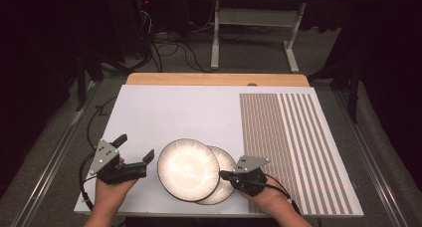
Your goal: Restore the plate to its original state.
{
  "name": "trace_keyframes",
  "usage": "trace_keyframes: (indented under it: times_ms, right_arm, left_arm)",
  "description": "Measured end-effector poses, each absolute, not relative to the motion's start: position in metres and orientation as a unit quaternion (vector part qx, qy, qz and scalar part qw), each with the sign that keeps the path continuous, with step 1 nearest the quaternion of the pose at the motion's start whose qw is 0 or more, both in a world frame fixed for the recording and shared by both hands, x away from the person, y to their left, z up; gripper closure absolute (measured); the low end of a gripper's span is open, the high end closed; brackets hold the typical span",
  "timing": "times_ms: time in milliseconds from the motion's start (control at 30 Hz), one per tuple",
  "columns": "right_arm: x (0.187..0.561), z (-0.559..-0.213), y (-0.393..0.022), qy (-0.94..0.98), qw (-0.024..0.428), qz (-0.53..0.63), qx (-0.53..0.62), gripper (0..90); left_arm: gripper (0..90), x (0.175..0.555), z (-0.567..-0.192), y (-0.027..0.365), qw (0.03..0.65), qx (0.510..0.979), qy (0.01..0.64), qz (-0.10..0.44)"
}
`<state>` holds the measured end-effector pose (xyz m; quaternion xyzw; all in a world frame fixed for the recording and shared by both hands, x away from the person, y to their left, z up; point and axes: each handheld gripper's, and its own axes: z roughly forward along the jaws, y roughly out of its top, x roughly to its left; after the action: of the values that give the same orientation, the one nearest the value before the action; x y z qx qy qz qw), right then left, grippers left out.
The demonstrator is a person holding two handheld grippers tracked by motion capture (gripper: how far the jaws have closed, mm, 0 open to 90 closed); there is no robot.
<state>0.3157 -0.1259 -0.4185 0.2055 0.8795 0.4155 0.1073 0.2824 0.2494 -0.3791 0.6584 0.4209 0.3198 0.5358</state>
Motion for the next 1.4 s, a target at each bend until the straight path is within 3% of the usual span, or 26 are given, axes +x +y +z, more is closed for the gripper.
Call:
trace_keyframes:
  times_ms: [1400]
  right_arm:
    - [0.3168,-0.4185,-0.1263,0.879,0.105,0.417,0.205,90.0]
  left_arm:
    - [0.1,0.281,-0.3765,0.2513,0.533,0.656,0.421,0.329]
